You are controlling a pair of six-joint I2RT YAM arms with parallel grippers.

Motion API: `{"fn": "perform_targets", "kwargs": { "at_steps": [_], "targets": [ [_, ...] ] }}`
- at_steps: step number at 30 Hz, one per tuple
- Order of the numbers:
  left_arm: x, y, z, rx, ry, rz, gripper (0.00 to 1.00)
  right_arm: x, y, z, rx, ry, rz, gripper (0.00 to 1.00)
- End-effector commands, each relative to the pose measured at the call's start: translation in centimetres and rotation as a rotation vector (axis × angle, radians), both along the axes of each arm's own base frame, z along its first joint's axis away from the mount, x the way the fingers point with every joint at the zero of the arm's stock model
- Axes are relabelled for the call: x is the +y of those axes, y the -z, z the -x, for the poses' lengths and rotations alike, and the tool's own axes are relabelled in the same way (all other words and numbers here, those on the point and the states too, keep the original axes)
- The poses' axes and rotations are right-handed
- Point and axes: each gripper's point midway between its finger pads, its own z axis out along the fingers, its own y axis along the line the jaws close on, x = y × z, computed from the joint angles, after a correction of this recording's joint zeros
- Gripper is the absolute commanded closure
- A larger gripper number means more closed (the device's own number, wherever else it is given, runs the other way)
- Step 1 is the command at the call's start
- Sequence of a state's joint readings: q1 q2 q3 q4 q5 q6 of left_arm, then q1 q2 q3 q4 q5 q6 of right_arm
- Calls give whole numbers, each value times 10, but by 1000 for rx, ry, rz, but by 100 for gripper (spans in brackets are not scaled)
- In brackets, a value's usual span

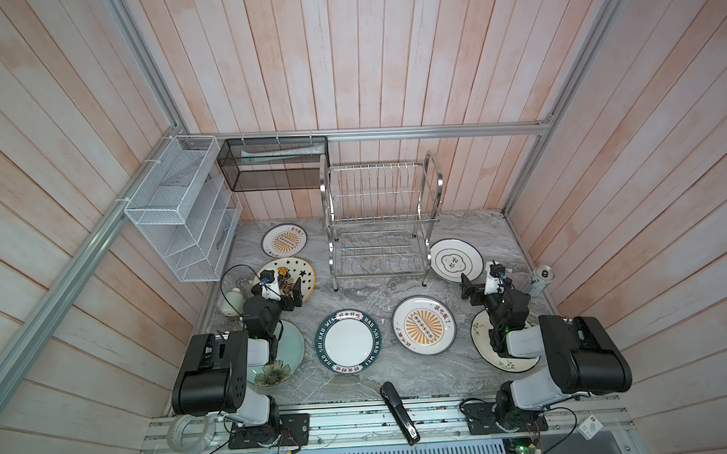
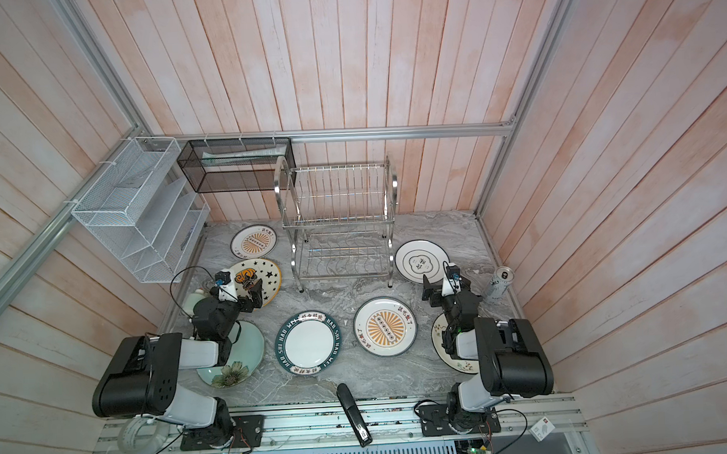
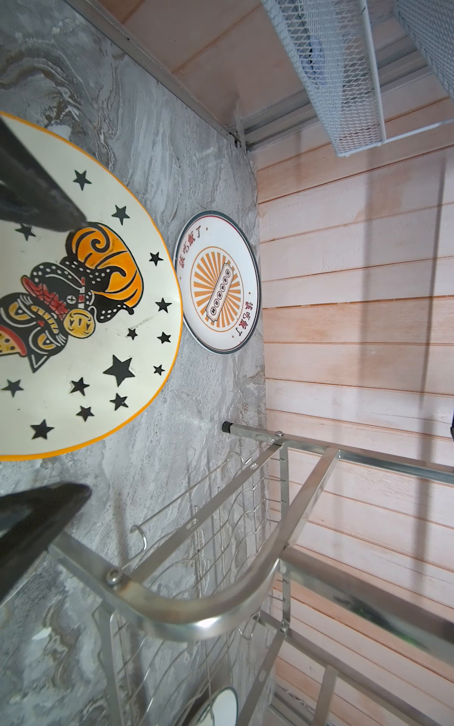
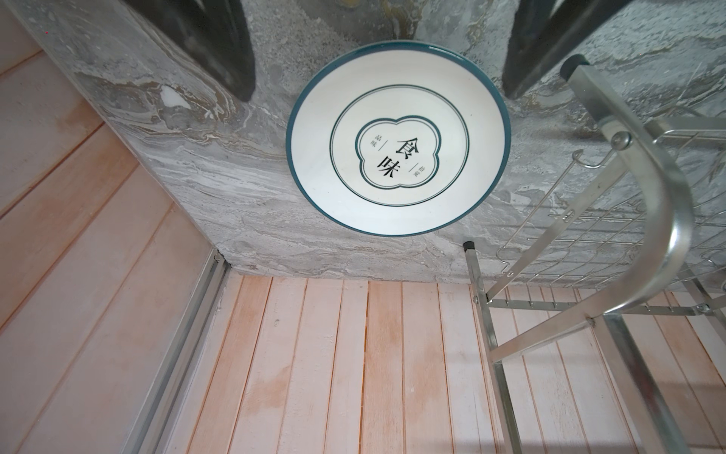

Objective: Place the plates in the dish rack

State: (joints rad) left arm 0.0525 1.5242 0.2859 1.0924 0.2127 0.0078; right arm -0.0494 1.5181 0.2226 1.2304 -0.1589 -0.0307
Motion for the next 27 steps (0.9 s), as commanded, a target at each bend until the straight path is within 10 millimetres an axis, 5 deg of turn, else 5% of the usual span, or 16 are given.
{"fn": "perform_targets", "kwargs": {
  "at_steps": [1, 27],
  "targets": [
    [-1, 1, 0, -6, 15, -8, 0, 1, -4, 2, -15, -10, 5, 2],
    [9, 2, -3, 8, -38, 11, 0, -13, -6, -4, -11, 63, -32, 2]
  ]
}}
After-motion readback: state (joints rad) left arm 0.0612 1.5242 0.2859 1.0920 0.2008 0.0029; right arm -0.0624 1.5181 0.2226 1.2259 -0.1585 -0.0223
